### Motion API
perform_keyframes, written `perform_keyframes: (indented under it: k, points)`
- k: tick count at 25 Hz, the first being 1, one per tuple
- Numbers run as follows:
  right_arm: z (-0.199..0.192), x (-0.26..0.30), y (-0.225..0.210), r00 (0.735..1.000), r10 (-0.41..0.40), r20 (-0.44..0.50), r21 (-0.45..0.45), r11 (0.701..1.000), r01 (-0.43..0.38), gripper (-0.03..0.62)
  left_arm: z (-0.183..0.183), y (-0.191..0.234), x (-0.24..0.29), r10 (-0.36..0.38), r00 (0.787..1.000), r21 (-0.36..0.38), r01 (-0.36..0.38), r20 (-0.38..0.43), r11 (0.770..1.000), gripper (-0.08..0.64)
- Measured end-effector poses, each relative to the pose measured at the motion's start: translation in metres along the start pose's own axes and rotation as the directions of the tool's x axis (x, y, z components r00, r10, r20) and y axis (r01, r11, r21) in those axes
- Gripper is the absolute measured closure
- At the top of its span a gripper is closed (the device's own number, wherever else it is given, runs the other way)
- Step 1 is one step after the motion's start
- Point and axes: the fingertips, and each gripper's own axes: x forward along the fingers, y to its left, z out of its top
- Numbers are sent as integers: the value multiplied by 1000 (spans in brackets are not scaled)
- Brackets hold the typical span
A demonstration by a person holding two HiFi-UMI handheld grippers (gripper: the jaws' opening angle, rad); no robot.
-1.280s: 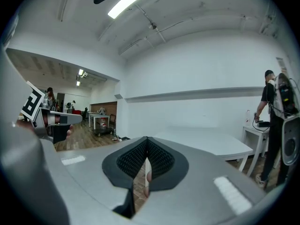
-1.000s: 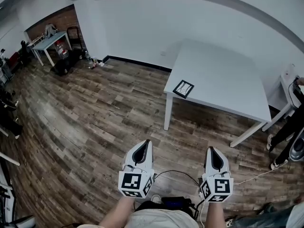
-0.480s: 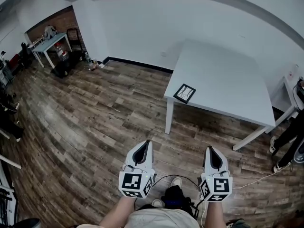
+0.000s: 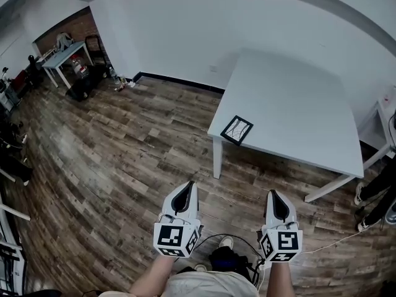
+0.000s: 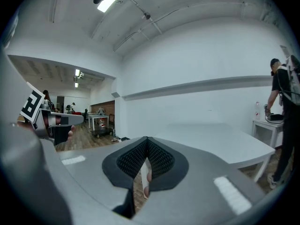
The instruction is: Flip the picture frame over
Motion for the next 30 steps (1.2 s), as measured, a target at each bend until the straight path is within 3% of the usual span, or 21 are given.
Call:
perform_keyframes:
  k: [14, 30]
  points:
    - [5, 81, -64, 998, 56, -13, 32, 998, -56, 566, 6, -15, 97, 38, 999, 23, -38, 10, 999, 560]
    - [-25, 165, -25, 992, 76, -101, 81, 994, -68, 566, -5, 26, 148, -9, 999, 34, 8, 46, 999, 560]
